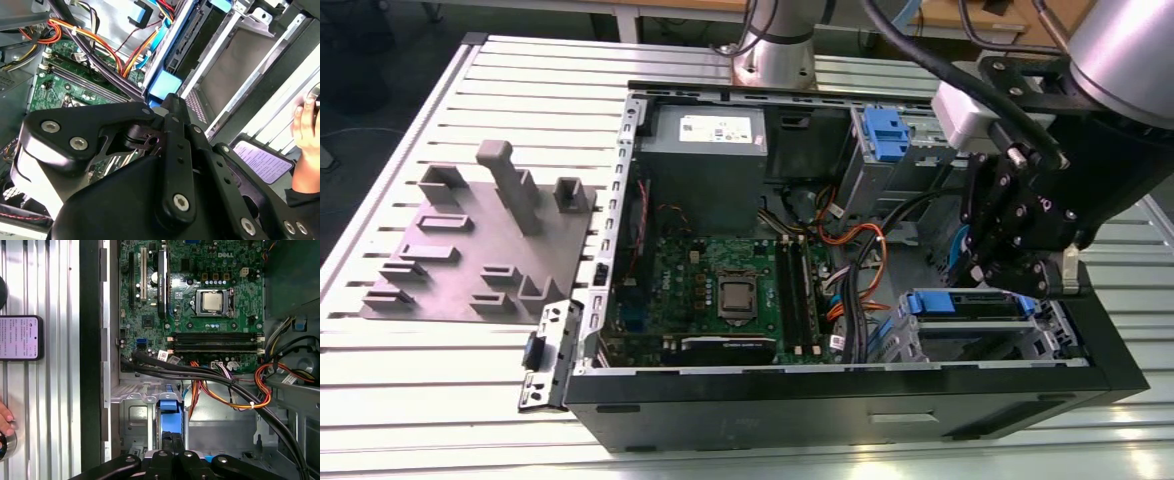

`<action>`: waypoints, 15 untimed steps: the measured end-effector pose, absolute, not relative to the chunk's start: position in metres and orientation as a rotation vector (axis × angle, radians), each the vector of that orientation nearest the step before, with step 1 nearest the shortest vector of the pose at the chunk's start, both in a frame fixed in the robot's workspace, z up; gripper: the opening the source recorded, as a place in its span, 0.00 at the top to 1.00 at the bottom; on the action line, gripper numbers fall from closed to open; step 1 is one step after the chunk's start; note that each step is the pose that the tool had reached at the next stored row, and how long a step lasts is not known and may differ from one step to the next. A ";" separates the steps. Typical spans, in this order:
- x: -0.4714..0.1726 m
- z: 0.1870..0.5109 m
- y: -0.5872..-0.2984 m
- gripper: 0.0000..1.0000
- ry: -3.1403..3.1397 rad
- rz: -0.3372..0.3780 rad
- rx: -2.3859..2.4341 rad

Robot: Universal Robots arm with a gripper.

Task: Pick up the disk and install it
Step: 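Insert the disk into the insertion slot, then insert the first disk wire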

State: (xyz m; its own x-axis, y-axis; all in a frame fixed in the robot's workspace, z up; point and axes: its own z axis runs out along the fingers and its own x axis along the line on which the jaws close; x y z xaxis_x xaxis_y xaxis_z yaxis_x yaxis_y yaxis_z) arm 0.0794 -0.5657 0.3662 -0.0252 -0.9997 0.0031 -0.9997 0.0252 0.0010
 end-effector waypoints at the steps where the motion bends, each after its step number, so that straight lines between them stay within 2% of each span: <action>1: 0.079 0.364 -0.566 0.89 -2.247 0.002 2.191; 15: 0.079 0.355 -0.566 0.89 -2.247 0.002 2.191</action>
